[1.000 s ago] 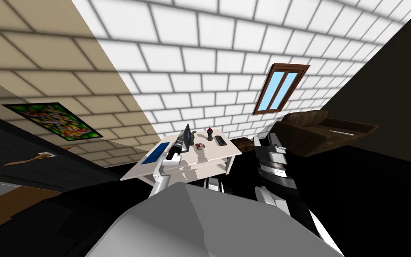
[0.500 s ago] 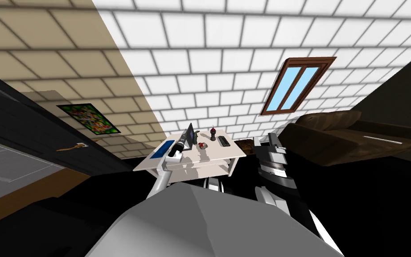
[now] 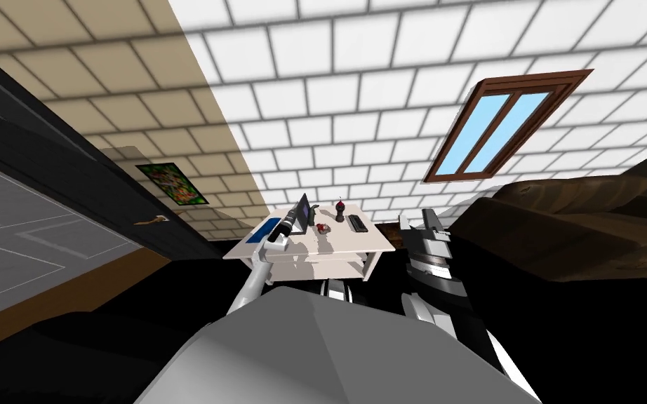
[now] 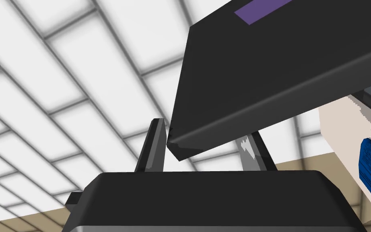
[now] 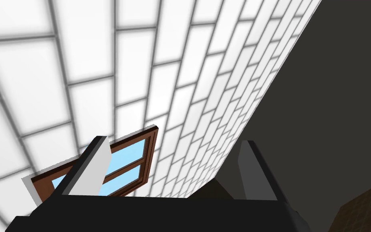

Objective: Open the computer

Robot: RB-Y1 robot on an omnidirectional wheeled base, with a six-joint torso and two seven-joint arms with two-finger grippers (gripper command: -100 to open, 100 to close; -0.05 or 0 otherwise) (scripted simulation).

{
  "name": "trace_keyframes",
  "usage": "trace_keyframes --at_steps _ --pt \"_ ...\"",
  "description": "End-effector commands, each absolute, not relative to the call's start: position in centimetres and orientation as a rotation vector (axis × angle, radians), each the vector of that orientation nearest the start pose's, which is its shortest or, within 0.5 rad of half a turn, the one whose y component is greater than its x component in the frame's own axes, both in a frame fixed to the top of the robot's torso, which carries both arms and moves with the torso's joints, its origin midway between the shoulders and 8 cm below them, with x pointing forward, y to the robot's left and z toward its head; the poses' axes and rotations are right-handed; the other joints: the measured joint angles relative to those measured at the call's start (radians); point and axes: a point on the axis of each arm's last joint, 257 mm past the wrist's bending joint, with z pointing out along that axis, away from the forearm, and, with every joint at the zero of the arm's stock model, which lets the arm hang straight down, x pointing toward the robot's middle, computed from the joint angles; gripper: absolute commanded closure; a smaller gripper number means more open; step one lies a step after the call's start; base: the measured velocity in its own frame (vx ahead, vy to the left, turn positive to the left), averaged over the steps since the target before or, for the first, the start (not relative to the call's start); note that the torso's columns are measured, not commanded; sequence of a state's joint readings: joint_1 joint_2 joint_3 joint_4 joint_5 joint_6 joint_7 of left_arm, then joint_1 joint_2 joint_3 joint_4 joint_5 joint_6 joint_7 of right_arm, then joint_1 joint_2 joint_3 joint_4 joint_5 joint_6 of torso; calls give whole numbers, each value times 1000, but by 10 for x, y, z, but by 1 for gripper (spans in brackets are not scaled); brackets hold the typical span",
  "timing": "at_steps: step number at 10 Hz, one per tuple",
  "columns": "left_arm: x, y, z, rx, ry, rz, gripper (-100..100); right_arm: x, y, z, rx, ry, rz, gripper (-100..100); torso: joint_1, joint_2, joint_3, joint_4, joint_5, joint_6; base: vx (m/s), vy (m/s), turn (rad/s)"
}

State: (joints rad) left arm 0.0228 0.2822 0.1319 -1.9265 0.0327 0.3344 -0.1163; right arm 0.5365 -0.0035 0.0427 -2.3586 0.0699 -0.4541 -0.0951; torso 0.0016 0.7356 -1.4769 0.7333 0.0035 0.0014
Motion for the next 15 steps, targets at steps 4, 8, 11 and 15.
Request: trace_keyframes --at_steps 4,8,11,15 --pt "559 342 -124 -1039 1271 -1004 100 336 -259 38 656 632 1375 0 0 -1 -1 0 0 -1 2 -15 142" --pt "576 346 -130 -1092 1265 -1080 100 336 -260 38 656 632 1375 0 2 1 0 3 -1 -5 3 -20 195" --pt "574 339 -142 -1164 1205 -1166 100 336 -260 38 656 632 1375 0 1 3 1 3 -1 1 -5 71 -15" --pt "571 326 -173 -1316 1099 -1306 100 337 -260 38 656 632 1375 0 1 -1 -1 0 0 -1 -12 161 -35"
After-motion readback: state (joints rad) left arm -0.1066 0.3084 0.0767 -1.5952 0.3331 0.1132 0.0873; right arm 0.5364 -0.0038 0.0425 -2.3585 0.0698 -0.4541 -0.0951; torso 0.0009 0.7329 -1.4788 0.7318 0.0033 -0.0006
